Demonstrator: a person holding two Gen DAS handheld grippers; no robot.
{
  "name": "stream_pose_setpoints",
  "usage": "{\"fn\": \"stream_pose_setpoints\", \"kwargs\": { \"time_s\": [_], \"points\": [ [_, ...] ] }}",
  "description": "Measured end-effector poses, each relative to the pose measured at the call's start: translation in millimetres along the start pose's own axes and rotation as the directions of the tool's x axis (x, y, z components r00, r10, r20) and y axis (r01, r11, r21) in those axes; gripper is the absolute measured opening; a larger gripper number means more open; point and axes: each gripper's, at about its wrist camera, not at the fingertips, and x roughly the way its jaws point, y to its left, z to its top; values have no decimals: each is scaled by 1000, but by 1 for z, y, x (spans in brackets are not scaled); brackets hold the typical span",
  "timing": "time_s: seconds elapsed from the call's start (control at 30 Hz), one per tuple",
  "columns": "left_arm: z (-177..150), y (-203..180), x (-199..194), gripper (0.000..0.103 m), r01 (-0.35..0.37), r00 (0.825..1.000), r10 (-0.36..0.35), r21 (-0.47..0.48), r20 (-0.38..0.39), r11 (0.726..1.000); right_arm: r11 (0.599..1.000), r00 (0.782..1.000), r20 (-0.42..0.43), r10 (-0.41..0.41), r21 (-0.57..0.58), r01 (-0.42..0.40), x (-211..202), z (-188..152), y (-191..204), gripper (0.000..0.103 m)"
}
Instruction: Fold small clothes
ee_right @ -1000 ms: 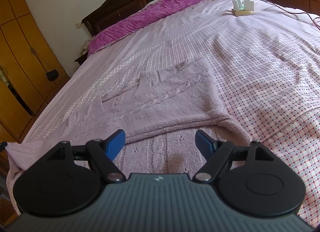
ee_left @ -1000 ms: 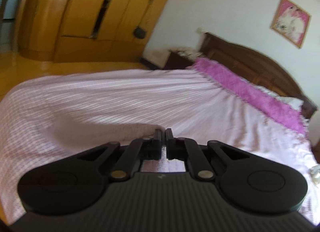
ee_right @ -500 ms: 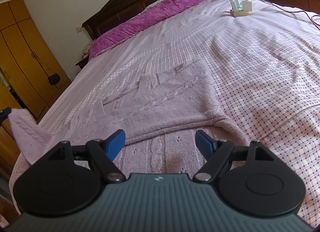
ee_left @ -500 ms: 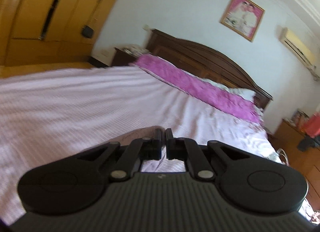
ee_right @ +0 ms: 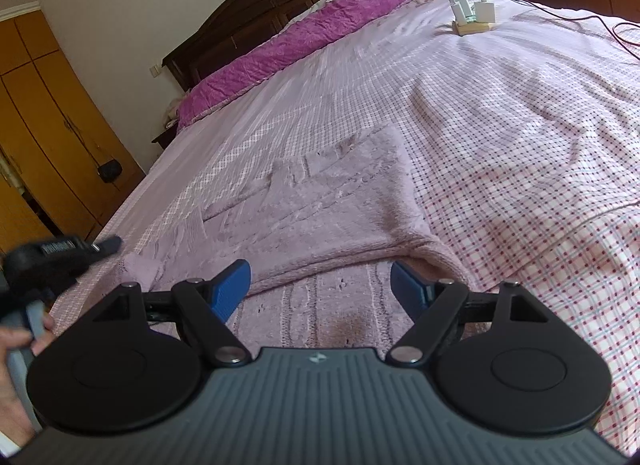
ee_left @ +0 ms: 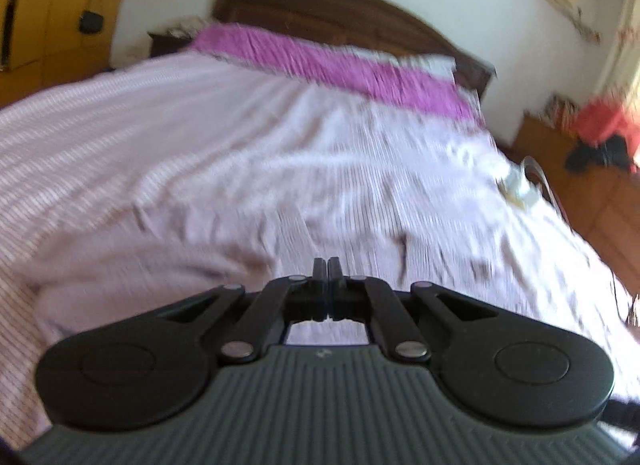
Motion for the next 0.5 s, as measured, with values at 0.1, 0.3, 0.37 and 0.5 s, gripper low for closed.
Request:
{"fn": "stream_pose_setpoints", "kwargs": {
  "time_s": [0.1, 0.3, 0.37, 0.5],
  "points": [
    [-10, -1, 3, 4, -3, 999, 4, 18, -53, 1000, 1000, 1000, -4, 7, 4, -7, 2, 0, -1, 83],
    [-17, 10, -5, 6, -80, 990, 88, 69, -114, 994, 999, 999, -22, 41, -10, -41, 8, 3, 8, 83],
    [-13, 20, -10, 6, -103, 986, 109, 57, -129, 993, 998, 998, -31, 62, -23, -63, 12, 5, 16, 83],
    [-11, 42, -27, 7, -149, 977, 156, 56, -148, 987, 990, 989, -70, 128, -47, -131, 23, 13, 37, 83]
  ]
}}
